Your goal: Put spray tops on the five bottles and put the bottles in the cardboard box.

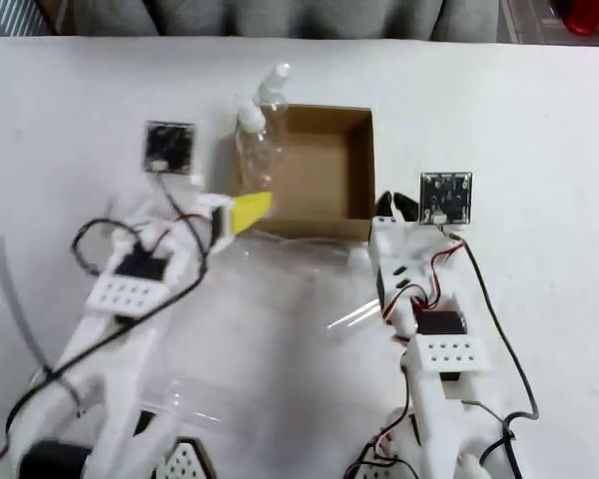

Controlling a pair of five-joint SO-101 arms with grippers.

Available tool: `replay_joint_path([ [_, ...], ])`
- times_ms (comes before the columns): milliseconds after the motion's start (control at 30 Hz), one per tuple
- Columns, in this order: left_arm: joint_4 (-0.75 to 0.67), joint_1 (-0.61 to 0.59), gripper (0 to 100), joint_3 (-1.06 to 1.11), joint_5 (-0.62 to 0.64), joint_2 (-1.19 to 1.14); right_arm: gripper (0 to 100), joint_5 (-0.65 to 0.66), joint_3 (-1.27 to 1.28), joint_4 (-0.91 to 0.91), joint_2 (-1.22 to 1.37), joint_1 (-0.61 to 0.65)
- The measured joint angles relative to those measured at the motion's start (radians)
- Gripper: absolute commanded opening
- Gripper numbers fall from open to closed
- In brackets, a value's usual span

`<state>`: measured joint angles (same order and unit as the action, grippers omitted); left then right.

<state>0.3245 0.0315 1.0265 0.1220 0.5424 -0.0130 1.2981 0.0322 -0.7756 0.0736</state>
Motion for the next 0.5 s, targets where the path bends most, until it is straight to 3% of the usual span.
replay_joint_path([
  [300, 0.275, -0.252, 40, 0.012, 0.002, 0.290, 1.5, 0.000, 0.000, 0.021, 0.000, 0.000],
  [500, 0.298, -0.450, 40, 0.012, 0.002, 0.310, 1.5, 0.000, 0.000, 0.064, -0.005, 0.000],
])
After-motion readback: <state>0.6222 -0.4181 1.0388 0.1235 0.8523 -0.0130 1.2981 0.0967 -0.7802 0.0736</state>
